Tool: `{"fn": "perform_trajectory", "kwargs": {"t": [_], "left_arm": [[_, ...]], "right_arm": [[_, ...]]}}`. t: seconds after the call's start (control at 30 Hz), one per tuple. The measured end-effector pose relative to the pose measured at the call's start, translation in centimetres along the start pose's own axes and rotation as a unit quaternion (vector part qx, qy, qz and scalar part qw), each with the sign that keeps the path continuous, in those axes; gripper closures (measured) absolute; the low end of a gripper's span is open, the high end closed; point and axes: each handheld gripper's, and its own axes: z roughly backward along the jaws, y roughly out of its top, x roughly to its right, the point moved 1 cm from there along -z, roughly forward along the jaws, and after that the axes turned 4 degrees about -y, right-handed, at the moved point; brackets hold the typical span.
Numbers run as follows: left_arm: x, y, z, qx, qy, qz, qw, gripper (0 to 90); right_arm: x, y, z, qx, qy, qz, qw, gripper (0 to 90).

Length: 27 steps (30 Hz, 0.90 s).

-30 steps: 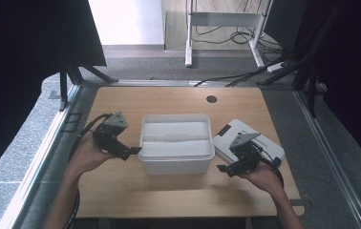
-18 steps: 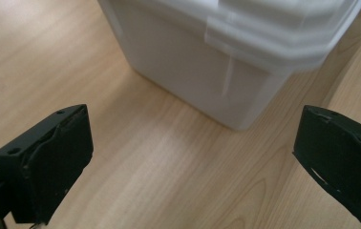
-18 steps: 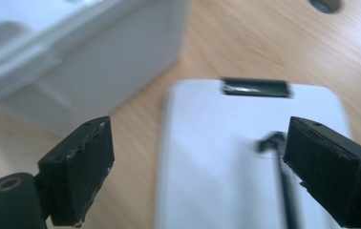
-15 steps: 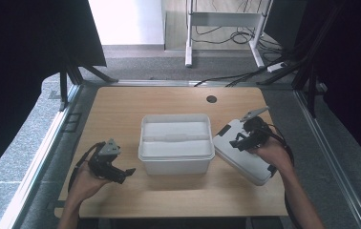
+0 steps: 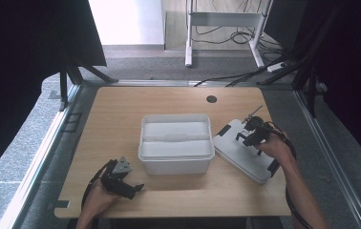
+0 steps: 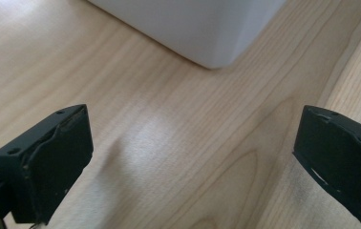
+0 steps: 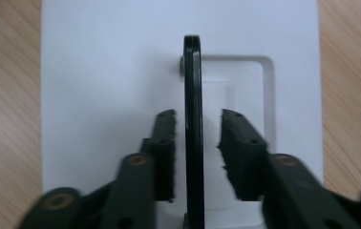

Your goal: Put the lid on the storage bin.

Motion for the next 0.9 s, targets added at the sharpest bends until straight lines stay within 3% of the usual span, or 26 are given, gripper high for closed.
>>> {"fn": "perform_trajectory", "kwargs": {"t": [0.1,0.2,0.37,0.6,0.9], "left_arm": [[0.2,-0.2,-0.4,-0.005,-0.001,-0.004,1.0000,0.0],[0.2,-0.3,-0.7,-0.002,-0.007,-0.001,1.0000,0.0],[0.1,-0.6,-0.7,0.007,-0.018,0.014,0.9997,0.0],[0.1,-0.6,-0.7,0.007,-0.020,0.012,0.9997,0.0],[0.1,-0.6,-0.8,0.008,-0.020,0.014,0.9997,0.0]], "right_arm": [[0.2,0.0,0.0,-0.004,0.009,0.006,0.9999,82.9],[0.3,0.0,0.2,-0.010,0.015,0.007,0.9998,83.6],[0.3,-0.1,1.2,-0.005,0.026,0.033,0.9991,83.6],[0.2,0.4,4.4,0.012,0.033,0.076,0.9965,83.7],[0.9,0.9,9.1,0.033,0.033,0.130,0.9904,83.7]]}}
